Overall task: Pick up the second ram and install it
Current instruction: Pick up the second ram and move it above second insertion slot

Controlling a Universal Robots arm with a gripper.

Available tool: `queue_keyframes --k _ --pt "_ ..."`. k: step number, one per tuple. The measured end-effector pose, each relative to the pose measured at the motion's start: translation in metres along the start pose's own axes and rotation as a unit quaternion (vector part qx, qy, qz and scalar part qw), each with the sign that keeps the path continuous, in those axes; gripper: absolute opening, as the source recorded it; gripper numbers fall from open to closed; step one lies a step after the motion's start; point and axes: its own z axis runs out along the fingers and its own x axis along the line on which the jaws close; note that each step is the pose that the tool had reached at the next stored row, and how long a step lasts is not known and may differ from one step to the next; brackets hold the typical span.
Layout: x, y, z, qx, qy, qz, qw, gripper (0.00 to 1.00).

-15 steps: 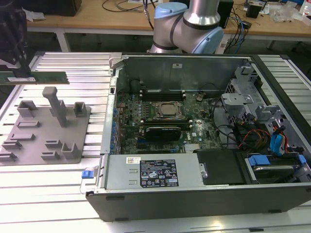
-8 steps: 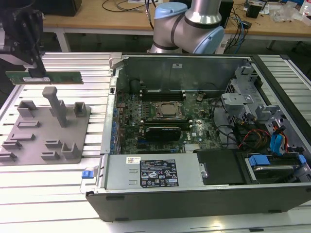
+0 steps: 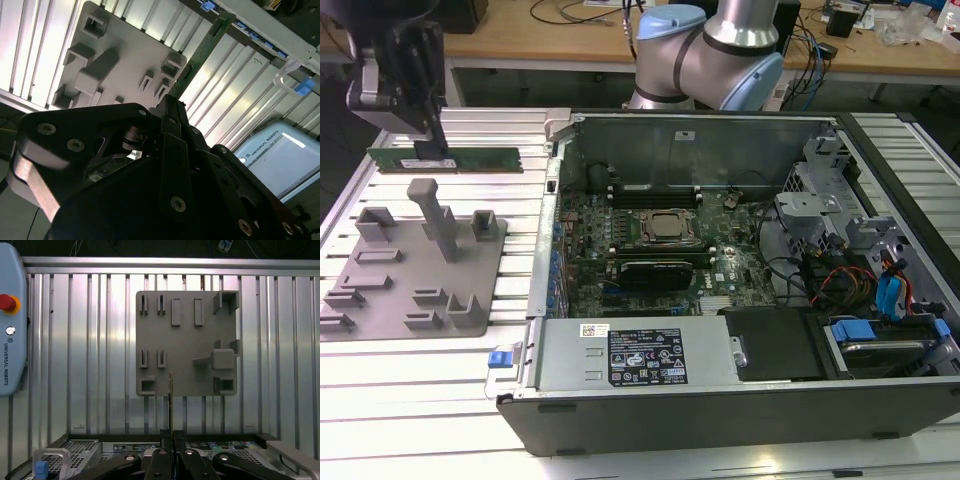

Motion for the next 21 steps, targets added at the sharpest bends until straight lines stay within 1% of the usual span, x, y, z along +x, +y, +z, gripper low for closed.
queue_keyframes --k 2,6,7,8,12,13,15,16,17,19,21 --pt "0.0 -0.0083 -0.0004 0.0 0.0 0.0 1.0 0.09" --pt "0.0 -0.0209 -0.001 0.0 0.0 0.0 1.0 0.09" --pt "0.0 -0.0251 -0.0012 0.0 0.0 0.0 1.0 0.09" --pt "0.0 -0.0325 -0.0013 0.0 0.0 0.0 1.0 0.09" --pt "0.0 -0.0489 -0.0012 -0.0005 0.0 0.0 1.0 0.09" --pt "0.0 -0.0547 -0.0011 -0.0008 0.0 0.0 1.0 0.09" --pt "0.0 -0.0725 -0.0013 -0.0014 0.0 0.0 1.0 0.09" --pt "0.0 -0.0786 -0.0014 -0.0015 0.0 0.0 1.0 0.09" --pt "0.0001 -0.087 -0.0015 -0.0017 0.0 0.0 1.0 0.09" --pt "0.0001 -0.1005 -0.0015 -0.0021 0.0 0.0 1.0 0.09" --pt "0.0 -0.1076 -0.0013 -0.0023 -0.0001 0.0 1.0 0.09"
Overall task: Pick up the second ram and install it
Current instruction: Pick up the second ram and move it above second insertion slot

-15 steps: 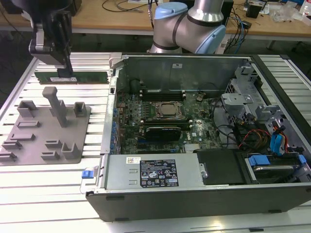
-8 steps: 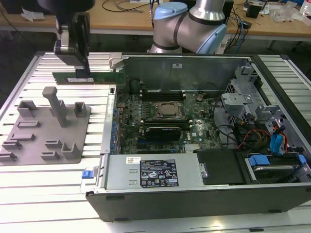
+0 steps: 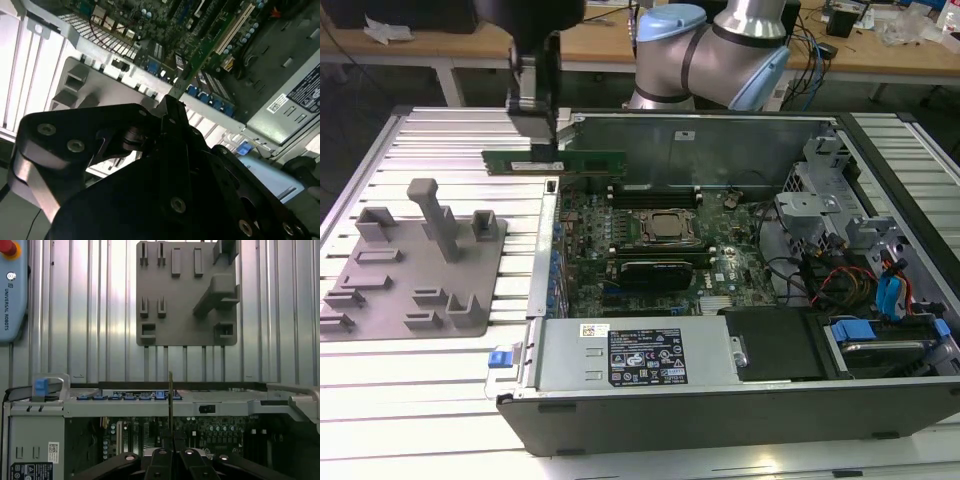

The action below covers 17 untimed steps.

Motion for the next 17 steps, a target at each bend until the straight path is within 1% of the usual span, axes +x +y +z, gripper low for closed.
queue_keyframes --k 1,2,5,7,8,10,12,13,14,15,17 --pt "0.0 -0.0133 0.0001 -0.0007 0.0001 0.0 1.0 0.09" --pt "0.0 -0.0185 0.0001 -0.001 0.0001 0.0 1.0 0.09" --pt "0.0 -0.0298 0.0002 -0.0013 0.0001 0.0 1.0 0.09" --pt "0.0001 -0.0499 0.0002 -0.0017 0.0 0.0 1.0 0.09" --pt "0.0001 -0.0619 0.0 -0.0019 0.0001 0.0 1.0 0.09" --pt "0.0001 -0.0721 -0.0002 -0.0021 0.0001 0.0 1.0 0.09" --pt "0.0001 -0.0918 -0.0005 -0.0025 0.0001 0.0 1.0 0.09" --pt "0.0001 -0.099 -0.0007 -0.0026 0.0001 0.0 1.0 0.09" --pt "0.0001 -0.1101 -0.0005 -0.003 0.0 0.0 1.0 0.09" --pt "0.0002 -0.1175 0.0007 -0.0035 -0.0001 0.0 1.0 0.09" --pt "0.0002 -0.1226 0.0048 -0.0043 0.0001 0.0 1.0 0.09"
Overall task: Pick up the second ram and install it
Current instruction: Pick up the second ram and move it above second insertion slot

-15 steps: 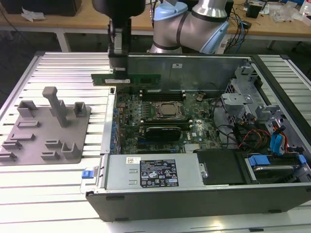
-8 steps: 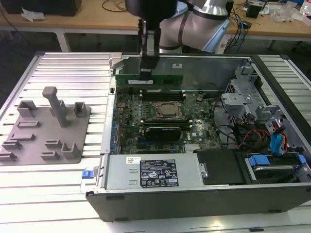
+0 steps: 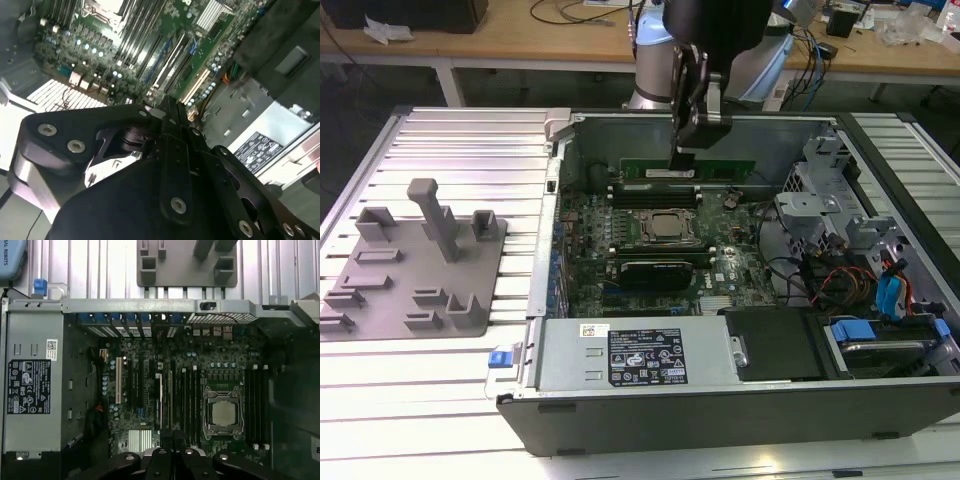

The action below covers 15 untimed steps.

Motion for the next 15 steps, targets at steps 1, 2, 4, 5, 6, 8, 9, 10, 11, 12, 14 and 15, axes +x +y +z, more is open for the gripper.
queue_keyframes --k 1,2,4,5,6,8,9,10,11,12,14,15 --pt "0.0 -0.0014 0.0017 -0.0002 0.0 0.0 1.0 0.09" --pt "0.0 -0.0037 0.0047 -0.0006 -0.0001 0.0 1.0 0.09" --pt "-0.0001 -0.0078 0.0128 -0.0016 0.0 0.0 1.0 0.09" --pt "-0.0004 -0.0084 0.0162 -0.002 0.0 0.0 1.0 0.09" --pt "-0.001 -0.0088 0.0195 -0.0022 0.0 0.0 1.0 0.09" --pt "-0.0021 -0.0091 0.0227 -0.0024 0.0 0.0 1.0 0.09" --pt "-0.0045 -0.0093 0.0267 -0.0025 0.0 0.0 1.0 0.09" --pt "-0.0066 -0.0094 0.0294 -0.0026 -0.0001 0.0 1.0 0.09" --pt "-0.0088 -0.0096 0.0317 -0.0026 0.0 0.0 1.0 0.09" --pt "-0.0114 -0.0097 0.0337 -0.0026 0.0 0.0 1.0 0.09" --pt "-0.0162 -0.0099 0.0366 -0.0026 -0.0001 0.0 1.0 0.09" --pt "-0.019 -0.01 0.0381 -0.0026 0.0 0.0 1.0 0.09"
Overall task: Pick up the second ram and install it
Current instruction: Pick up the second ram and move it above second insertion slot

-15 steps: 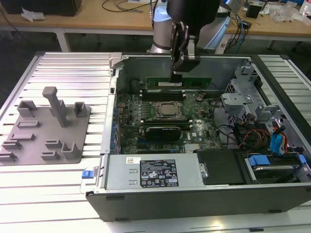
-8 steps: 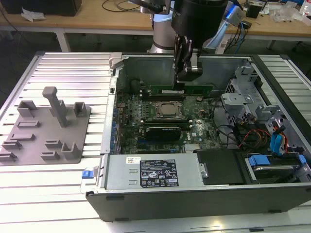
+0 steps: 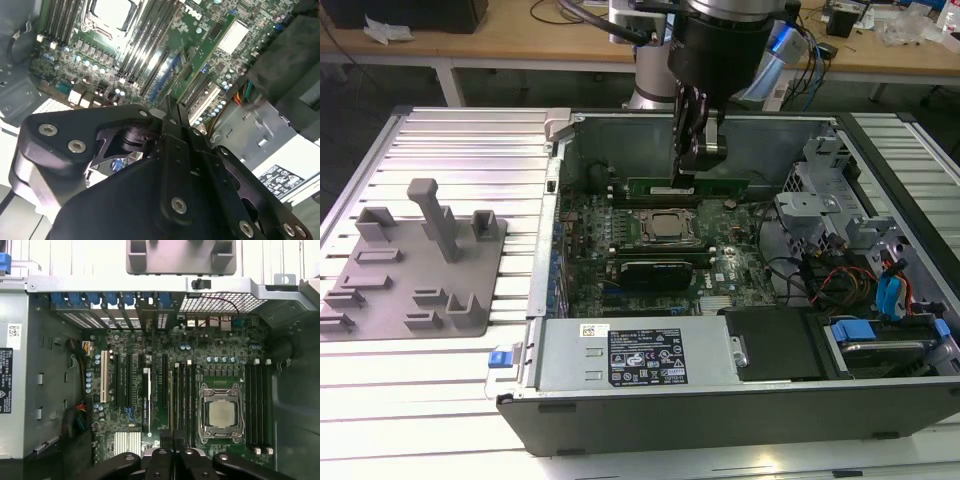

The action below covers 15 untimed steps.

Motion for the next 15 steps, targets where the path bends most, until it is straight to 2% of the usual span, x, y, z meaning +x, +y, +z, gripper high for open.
queue_keyframes --k 2,6,13,15 --pt "-0.0071 -0.0002 0.0035 0.0 -0.0001 0.0 1.0 0.09" --pt "-0.0164 -0.0006 0.0097 0.0 -0.0001 0.0 1.0 0.09" --pt "-0.0283 -0.0012 0.0179 0.0 0.0 0.0 1.0 0.09" --pt "-0.0344 -0.0013 0.0207 0.0 -0.0001 0.0 1.0 0.09"
